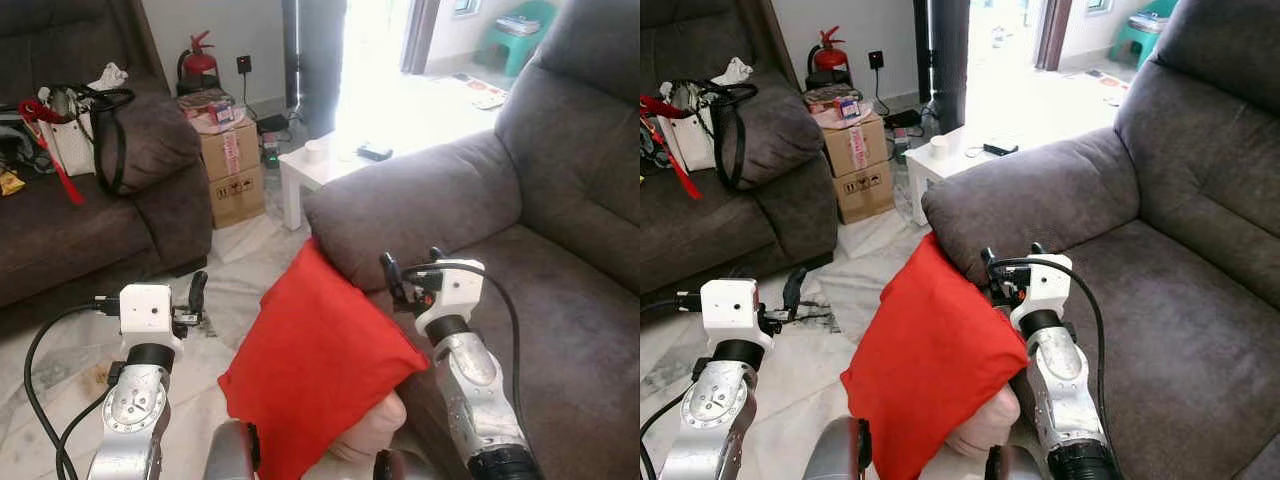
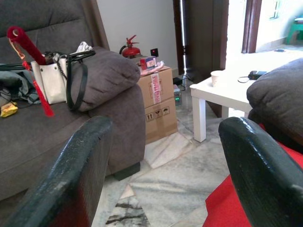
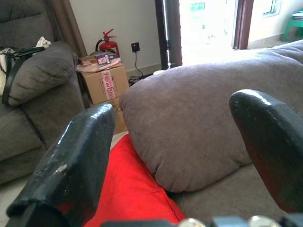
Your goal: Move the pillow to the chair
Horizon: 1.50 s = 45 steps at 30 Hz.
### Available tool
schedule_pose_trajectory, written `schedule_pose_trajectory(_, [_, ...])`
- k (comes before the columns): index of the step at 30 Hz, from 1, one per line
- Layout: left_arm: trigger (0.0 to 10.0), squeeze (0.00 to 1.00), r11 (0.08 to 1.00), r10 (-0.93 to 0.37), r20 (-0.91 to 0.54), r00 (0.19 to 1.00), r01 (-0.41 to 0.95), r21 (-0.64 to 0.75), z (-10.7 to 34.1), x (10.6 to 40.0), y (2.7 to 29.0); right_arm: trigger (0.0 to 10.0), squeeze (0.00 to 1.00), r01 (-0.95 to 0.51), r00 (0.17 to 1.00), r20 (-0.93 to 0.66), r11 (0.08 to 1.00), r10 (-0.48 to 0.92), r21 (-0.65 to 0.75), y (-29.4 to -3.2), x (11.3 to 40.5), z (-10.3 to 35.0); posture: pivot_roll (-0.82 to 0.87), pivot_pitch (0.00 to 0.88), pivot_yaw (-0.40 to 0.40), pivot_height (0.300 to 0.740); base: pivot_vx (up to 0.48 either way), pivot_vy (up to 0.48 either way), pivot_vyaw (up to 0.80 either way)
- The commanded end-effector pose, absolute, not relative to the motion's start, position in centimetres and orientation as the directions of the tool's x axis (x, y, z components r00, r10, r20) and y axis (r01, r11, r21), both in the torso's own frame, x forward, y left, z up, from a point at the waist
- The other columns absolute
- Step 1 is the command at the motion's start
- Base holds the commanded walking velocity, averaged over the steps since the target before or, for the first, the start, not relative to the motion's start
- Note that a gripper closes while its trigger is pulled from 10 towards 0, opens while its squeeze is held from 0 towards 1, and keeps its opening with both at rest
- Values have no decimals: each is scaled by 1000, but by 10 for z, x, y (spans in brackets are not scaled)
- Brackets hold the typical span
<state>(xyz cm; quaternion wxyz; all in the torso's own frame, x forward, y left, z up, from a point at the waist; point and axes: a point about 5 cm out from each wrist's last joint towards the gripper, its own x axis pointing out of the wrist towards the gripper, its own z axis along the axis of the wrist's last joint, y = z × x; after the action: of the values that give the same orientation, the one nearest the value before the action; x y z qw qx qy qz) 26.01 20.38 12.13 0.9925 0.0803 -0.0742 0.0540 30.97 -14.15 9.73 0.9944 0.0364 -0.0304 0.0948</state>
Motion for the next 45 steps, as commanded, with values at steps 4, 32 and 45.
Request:
schedule_pose_trajectory(4, [10000,0,979,110,160,981,-135,153,125,260,207,10000,0,-207,978,27,976,206,64,-139,310,92,36,52,-18,593,0,0,0])
schedule_pose_trajectory(32, [10000,0,980,145,135,980,-161,120,120,259,207,10000,0,-271,962,-13,963,271,3,-131,310,85,40,55,-26,593,0,0,0])
schedule_pose_trajectory(45, [10000,0,978,132,125,983,-150,143,119,261,208,10000,0,-242,969,-30,969,243,42,-135,308,82,30,60,-17,593,227,0,123])
